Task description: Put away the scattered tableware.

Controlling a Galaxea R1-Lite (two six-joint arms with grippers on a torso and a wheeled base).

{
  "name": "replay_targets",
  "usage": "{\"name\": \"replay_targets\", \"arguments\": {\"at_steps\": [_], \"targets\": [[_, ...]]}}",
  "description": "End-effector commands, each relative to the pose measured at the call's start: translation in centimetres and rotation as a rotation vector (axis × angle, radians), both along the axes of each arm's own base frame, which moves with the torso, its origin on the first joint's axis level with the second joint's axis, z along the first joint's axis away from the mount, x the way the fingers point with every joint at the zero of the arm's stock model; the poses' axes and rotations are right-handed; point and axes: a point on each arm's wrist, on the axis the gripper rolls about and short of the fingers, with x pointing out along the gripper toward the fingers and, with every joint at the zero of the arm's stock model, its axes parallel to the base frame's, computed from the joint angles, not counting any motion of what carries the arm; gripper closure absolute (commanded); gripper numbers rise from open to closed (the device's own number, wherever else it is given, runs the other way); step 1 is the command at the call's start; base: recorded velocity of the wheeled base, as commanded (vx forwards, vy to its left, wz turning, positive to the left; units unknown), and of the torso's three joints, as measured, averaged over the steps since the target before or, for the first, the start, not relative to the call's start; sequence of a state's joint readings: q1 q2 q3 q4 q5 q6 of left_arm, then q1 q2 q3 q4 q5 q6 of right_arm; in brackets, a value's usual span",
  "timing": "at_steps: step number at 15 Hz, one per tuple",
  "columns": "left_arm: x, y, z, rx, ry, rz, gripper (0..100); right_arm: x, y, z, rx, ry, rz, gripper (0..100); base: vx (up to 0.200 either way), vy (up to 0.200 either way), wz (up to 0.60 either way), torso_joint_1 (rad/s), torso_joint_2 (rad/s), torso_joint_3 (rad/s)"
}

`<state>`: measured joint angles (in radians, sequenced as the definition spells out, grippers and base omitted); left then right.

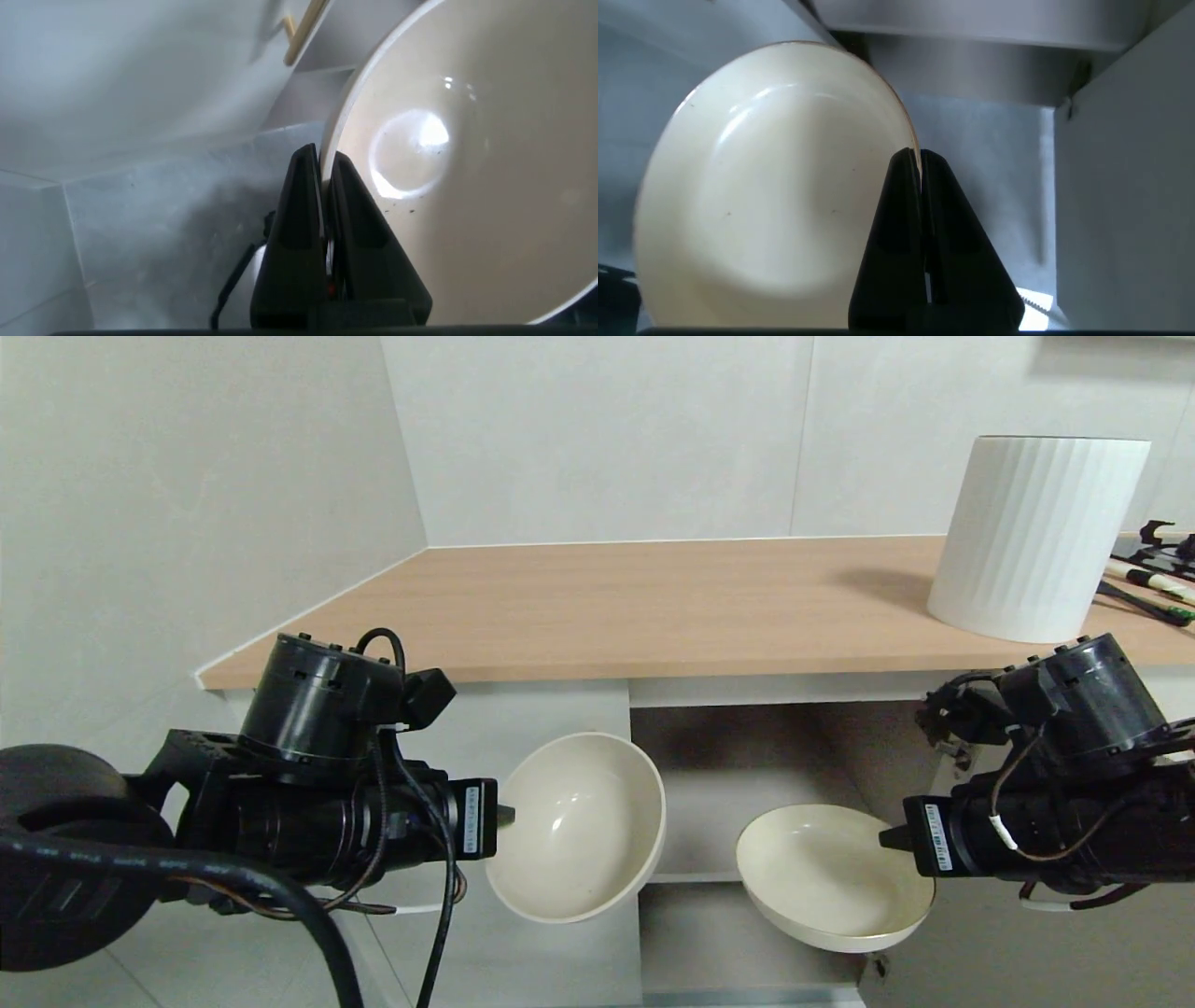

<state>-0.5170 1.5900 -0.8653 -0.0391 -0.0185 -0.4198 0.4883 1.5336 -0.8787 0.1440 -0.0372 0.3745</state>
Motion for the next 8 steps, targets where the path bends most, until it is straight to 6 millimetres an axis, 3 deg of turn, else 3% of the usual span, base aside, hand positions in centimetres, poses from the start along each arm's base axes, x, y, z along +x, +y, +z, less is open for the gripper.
{"name": "replay_targets", "arguments": {"at_steps": [1, 4, 8], "targets": [[0.1, 0.0, -0.1, 0.001, 0.003, 0.0, 100, 0.1, 0.2, -0.3, -0.006, 0.012, 0.008, 100, 0.0, 0.0, 0.0, -0.124, 0.47, 0.334], [0.1, 0.0, -0.2, 0.003, 0.006, 0.0, 100, 0.0, 0.4, -0.6, -0.011, 0.021, 0.014, 100, 0.0, 0.0, 0.0, -0.05, 0.28, 0.224], [-0.4, -0.4, -0.9, 0.052, 0.011, -0.058, 100, 0.5, 1.7, -2.0, -0.049, 0.055, 0.065, 100, 0.0, 0.0, 0.0, -0.008, 0.02, 0.01]]}}
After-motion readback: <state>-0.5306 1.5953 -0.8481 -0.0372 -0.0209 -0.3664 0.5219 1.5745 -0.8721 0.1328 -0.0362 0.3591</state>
